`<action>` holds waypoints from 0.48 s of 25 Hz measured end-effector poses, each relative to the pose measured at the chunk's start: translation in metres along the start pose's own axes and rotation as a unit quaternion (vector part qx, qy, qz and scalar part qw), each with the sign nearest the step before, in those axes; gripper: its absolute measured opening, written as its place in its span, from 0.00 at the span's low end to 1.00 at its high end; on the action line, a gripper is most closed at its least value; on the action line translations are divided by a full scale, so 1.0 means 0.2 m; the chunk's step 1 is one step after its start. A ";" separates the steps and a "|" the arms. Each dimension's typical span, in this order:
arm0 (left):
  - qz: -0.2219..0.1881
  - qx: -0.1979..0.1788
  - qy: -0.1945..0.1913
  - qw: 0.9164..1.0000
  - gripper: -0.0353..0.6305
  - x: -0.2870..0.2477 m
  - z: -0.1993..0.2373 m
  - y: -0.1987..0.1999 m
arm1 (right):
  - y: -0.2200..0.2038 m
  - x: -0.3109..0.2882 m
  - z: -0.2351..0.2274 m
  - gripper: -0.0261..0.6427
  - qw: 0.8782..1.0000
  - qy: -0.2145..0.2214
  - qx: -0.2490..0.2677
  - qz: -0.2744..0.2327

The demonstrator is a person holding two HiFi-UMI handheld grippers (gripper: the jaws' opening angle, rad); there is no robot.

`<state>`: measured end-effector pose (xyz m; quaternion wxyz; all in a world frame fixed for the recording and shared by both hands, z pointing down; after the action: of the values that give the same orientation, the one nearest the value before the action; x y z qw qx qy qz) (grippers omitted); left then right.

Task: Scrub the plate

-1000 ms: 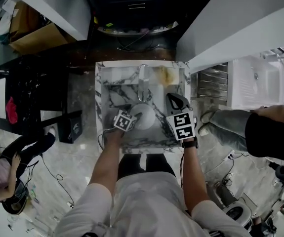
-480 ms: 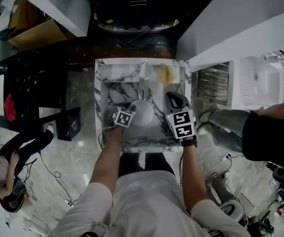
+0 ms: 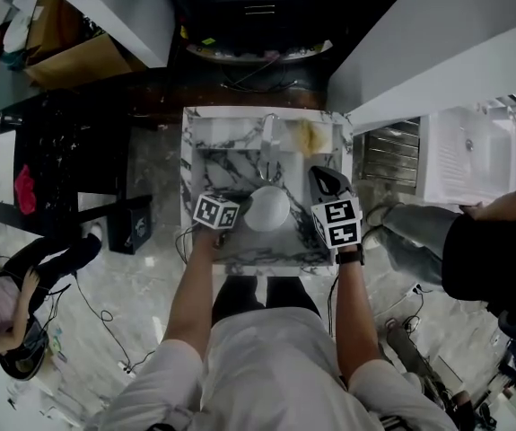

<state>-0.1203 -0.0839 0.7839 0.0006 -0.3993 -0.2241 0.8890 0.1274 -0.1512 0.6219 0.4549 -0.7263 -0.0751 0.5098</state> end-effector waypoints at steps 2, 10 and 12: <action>-0.008 0.002 -0.024 1.000 0.09 0.02 -0.04 0.01 | 0.01 0.01 -0.02 0.04 1.000 -0.004 -0.002 -0.002; -0.061 0.034 -0.066 0.995 0.08 0.14 -0.14 0.07 | 0.16 -0.08 -0.14 0.05 0.999 -0.028 0.027 -0.010; -0.078 0.046 -0.073 0.993 0.08 0.18 -0.16 0.08 | 0.20 -0.14 -0.17 0.17 0.999 -0.027 0.032 -0.002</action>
<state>-0.1198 -0.0793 0.7326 0.0716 -0.3138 -0.2130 0.9225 0.1280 -0.2101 0.6140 0.4764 -0.6972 -0.0724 0.5308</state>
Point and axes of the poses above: the fingertips, and each gripper's own axes: x backward along the fingers, z to its left, y out of its top, the point moved 10 cm from there along x, backward along the fingers, and after that the axes turned 3 degrees about -x, right-handed, at the moved point
